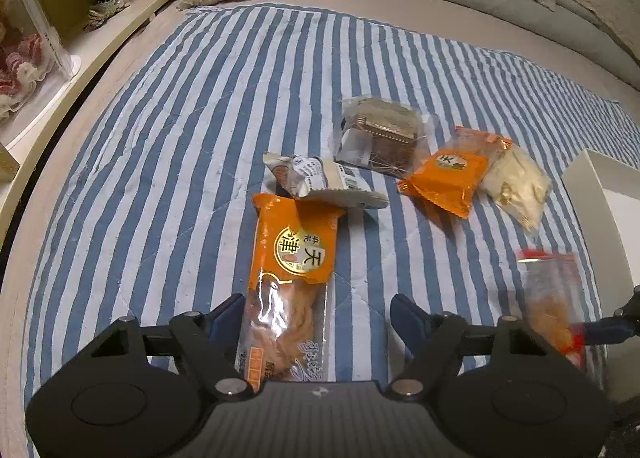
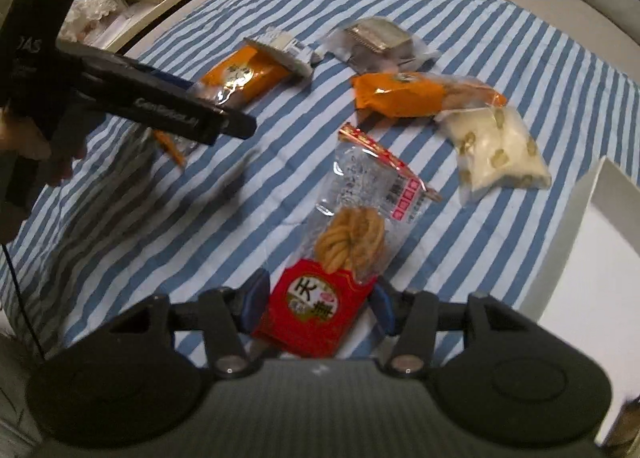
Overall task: Organize snacks
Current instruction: 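Grasp the red twisted-pastry pack with the right tool while the left tool grasps an orange pastry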
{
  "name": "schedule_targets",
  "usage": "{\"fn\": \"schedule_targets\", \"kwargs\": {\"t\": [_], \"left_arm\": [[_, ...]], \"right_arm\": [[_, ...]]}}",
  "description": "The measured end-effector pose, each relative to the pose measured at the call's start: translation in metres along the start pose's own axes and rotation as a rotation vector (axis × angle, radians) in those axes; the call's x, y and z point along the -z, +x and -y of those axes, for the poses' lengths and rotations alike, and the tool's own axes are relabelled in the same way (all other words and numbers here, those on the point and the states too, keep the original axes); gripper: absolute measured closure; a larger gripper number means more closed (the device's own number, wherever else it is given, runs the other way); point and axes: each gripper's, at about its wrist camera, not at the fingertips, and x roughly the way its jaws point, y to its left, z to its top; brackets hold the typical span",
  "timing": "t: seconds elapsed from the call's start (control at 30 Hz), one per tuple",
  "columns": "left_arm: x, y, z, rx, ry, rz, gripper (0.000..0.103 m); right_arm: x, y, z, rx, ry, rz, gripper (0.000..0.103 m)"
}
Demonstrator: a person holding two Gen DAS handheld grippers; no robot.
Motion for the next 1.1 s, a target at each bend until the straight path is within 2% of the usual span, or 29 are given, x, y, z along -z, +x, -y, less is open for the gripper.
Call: {"fn": "schedule_targets", "kwargs": {"t": [0.1, 0.2, 0.33, 0.4, 0.47, 0.5, 0.6, 0.77, 1.1], "left_arm": [[-0.002, 0.001, -0.001, -0.006, -0.012, 0.004, 0.03], [-0.004, 0.003, -0.003, -0.011, -0.02, 0.004, 0.034], [-0.006, 0.007, -0.003, -0.029, -0.016, 0.0, 0.042], [-0.007, 0.007, -0.002, -0.055, 0.004, -0.002, 0.055], [-0.007, 0.006, -0.002, -0.058, 0.01, -0.003, 0.058], [-0.007, 0.006, -0.002, -0.052, 0.011, -0.006, 0.059], [-0.004, 0.003, -0.002, -0.043, 0.023, -0.02, 0.06], [0.006, -0.009, 0.003, -0.025, 0.042, -0.032, 0.061], [0.014, -0.061, 0.022, 0.074, 0.016, 0.092, 0.061]], "right_arm": [[-0.001, 0.005, 0.005, 0.013, 0.097, 0.034, 0.038], [-0.005, 0.011, 0.019, -0.031, 0.282, 0.052, 0.033], [-0.004, 0.019, 0.031, -0.043, 0.479, 0.064, 0.033], [-0.001, 0.023, 0.032, -0.023, 0.535, 0.065, 0.036], [-0.002, 0.028, 0.031, 0.012, 0.542, 0.06, 0.041], [-0.003, 0.028, 0.03, 0.024, 0.532, 0.063, 0.05], [-0.007, 0.029, 0.029, 0.038, 0.498, 0.061, 0.052], [-0.013, 0.026, 0.027, 0.044, 0.464, 0.077, 0.054], [-0.008, -0.019, 0.02, 0.049, 0.406, 0.179, 0.055]]}}
